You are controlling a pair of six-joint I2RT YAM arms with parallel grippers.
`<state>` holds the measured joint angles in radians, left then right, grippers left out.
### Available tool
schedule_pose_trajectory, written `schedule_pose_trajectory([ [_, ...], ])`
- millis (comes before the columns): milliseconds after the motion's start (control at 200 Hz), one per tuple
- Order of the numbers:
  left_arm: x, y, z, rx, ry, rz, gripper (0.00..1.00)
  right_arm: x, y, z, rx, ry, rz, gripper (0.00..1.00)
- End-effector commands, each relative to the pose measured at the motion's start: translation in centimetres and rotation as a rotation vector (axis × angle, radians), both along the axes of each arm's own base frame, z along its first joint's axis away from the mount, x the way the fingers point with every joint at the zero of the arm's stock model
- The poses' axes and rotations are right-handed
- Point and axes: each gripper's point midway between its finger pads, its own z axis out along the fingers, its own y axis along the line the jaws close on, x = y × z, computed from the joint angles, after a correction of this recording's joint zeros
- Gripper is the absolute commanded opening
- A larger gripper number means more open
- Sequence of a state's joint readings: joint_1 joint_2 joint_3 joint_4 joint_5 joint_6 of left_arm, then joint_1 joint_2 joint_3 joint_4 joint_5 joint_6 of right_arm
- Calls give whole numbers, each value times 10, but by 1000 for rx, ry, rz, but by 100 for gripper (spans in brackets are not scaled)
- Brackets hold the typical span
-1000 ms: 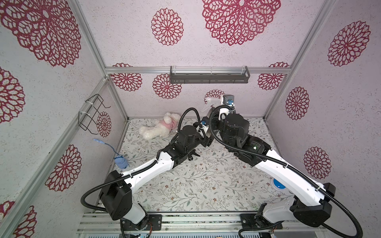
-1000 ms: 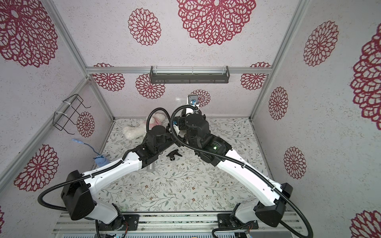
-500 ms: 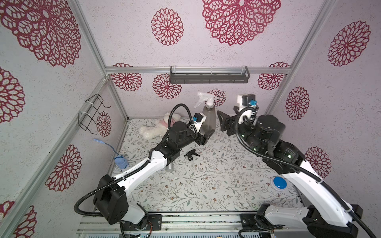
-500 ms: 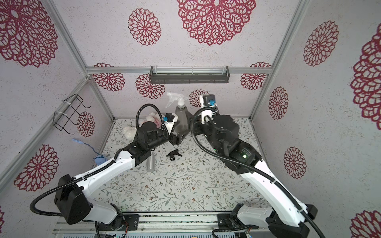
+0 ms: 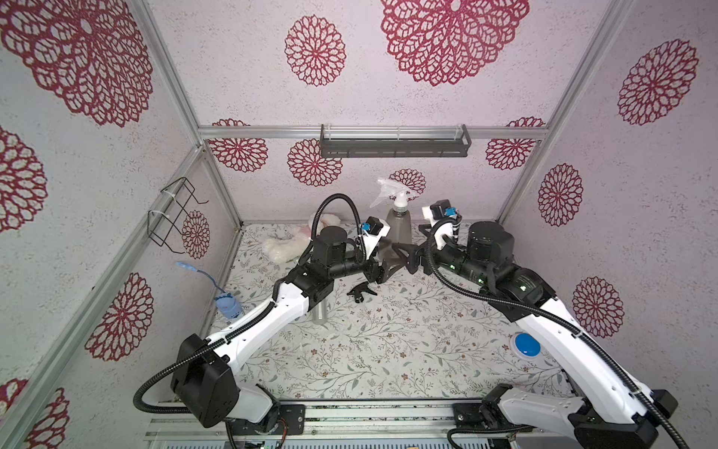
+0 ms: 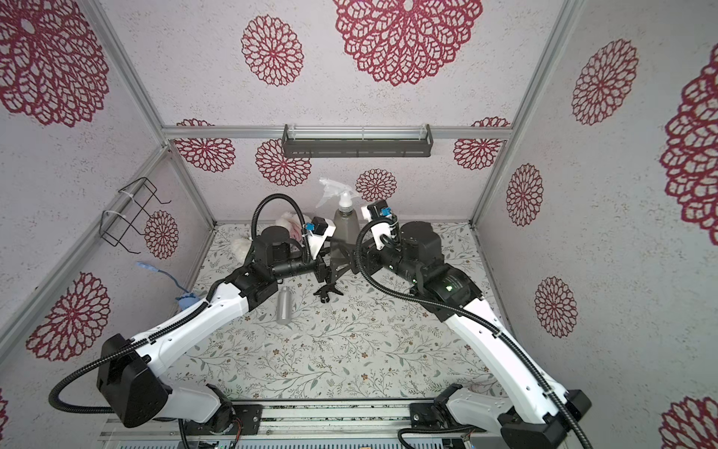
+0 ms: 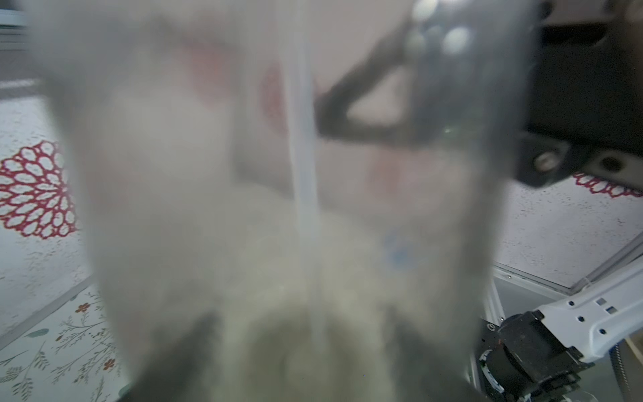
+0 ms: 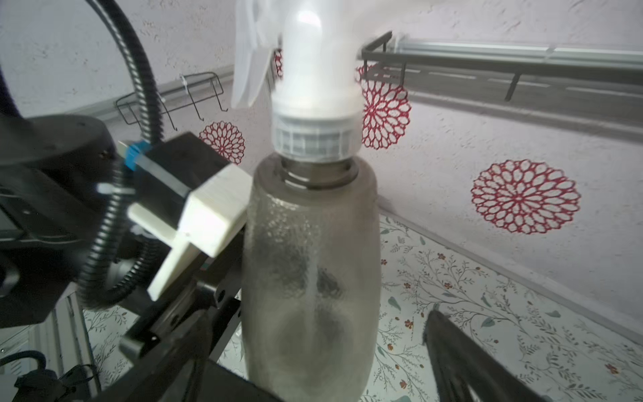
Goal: Attach spray nozzles to spray bottles
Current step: Screw the spray nozzle on the spray bottle, then place the spray bottle at the center of the board.
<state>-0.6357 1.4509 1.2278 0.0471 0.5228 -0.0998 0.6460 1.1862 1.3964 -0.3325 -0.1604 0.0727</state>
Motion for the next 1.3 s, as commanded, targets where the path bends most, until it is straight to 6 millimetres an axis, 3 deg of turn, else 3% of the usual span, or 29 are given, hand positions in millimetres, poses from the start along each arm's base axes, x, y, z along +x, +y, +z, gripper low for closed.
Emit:
schedule_pose_trajectory([
  [0,-12,2,25,-43,-38,-43,48,-7,5,34,81,-83,64,97],
  [335,-16,-1,18,-25,-41,-68,49,0,17,35,161,-61,121,88],
  [635,-22,-4,16,-23,-39,-104,49,9,19,25,129,-54,100,89],
  [921,-21,-5,13,-18,-35,-110,54,7,19,21,118,-63,110,68],
  [1131,-16,-4,8,-8,-28,-73,79,7,14,22,133,-74,82,67],
  [1211,-15,-3,6,-3,-25,-58,85,11,9,22,131,-85,45,66],
  [1241,-15,-1,5,-3,-25,-51,99,13,7,23,132,-91,30,66],
  [1296,-14,0,3,5,-20,-41,97,16,3,25,137,-106,-2,66],
])
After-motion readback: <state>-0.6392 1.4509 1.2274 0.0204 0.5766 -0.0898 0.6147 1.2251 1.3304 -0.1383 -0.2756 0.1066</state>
